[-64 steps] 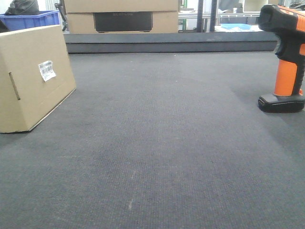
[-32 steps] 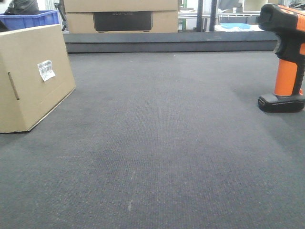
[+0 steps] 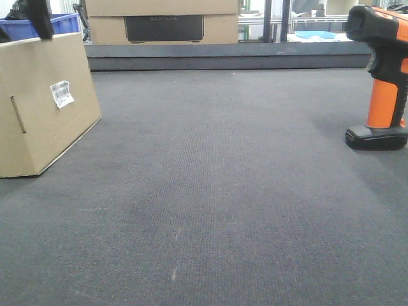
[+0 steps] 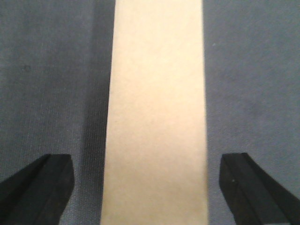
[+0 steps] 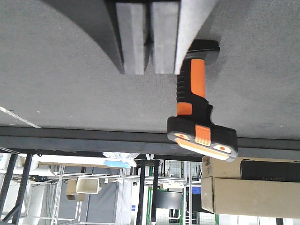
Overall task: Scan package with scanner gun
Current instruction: 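Grasp the cardboard box top with the left gripper and lift it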
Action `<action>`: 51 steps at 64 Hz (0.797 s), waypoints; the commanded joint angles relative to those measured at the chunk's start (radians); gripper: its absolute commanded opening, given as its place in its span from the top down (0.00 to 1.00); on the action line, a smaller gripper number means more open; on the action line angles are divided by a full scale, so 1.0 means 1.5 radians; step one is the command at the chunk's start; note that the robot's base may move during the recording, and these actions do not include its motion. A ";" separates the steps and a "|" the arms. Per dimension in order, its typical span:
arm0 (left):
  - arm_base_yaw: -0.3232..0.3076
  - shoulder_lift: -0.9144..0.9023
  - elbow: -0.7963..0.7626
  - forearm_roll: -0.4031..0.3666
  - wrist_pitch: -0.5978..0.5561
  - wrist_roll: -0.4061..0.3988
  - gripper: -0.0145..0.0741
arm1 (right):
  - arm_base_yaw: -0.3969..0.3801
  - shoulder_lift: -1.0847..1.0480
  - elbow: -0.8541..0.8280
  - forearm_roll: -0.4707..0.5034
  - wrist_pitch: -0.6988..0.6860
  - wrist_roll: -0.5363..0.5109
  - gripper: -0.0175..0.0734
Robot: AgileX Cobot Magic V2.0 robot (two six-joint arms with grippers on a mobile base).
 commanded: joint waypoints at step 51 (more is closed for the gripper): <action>-0.003 0.044 -0.051 -0.111 0.062 0.002 0.96 | 0.000 0.002 -0.005 -0.002 -0.015 -0.002 0.99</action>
